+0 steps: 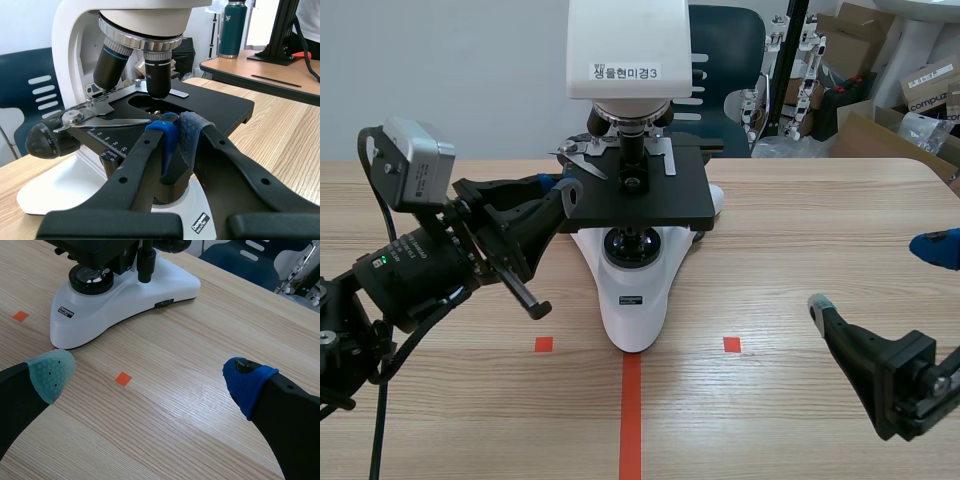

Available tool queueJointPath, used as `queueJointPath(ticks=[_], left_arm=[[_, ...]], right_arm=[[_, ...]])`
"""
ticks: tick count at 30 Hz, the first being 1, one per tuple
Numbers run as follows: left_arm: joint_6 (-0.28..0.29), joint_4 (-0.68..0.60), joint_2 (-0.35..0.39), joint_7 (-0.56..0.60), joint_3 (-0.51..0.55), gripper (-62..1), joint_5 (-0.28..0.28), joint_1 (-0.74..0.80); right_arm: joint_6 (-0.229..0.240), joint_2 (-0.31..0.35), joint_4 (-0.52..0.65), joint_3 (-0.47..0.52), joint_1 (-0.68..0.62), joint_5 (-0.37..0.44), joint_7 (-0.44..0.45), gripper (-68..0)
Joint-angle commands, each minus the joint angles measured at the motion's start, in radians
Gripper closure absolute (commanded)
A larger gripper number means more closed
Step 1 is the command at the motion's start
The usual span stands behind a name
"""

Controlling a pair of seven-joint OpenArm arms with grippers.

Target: Point at the objective lens

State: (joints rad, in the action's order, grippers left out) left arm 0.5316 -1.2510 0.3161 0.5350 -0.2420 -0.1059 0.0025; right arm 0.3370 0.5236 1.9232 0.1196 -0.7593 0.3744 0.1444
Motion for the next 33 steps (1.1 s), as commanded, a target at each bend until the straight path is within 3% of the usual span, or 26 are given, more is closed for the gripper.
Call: queueJointPath(ticks=[1,18,20,23,24,31,33], left_arm=[[0.002,-0.024,-0.002,0.014,0.006,-4.2,-0.012,-0.008],[0.006,-0.024,-0.001,-0.011,0.007,-5.9,-0.003,-0.008],[0.006,-0.024,0.001,-0.012,0.007,-19.6,-0.001,-0.008],[0.006,-0.024,0.006,-0.011,0.008,-58.2,-0.006,-0.008],[0.006,-0.024,0.006,-0.012,0.008,-62.3,-0.011,-0.008],[0.031,-0.027,0.06,-0.01,0.01,-62.3,-0.018,0.0],[0.057,-0.032,0.09,-0.011,0.01,-62.3,-0.072,0.005]], right_arm=[[0.0,0.008,0.006,0.004,0.011,0.007,0.01,-67.9],[0.0,0.008,0.006,0.004,0.011,0.007,0.01,-67.9],[0.0,0.008,0.006,0.004,0.011,0.007,0.01,-67.9],[0.0,0.008,0.006,0.004,0.011,0.007,0.01,-67.9],[0.0,0.008,0.006,0.004,0.011,0.007,0.01,-67.9],[0.0,0.008,0.006,0.004,0.011,0.007,0.01,-67.9],[0.0,0.008,0.006,0.004,0.011,0.007,0.01,-67.9]])
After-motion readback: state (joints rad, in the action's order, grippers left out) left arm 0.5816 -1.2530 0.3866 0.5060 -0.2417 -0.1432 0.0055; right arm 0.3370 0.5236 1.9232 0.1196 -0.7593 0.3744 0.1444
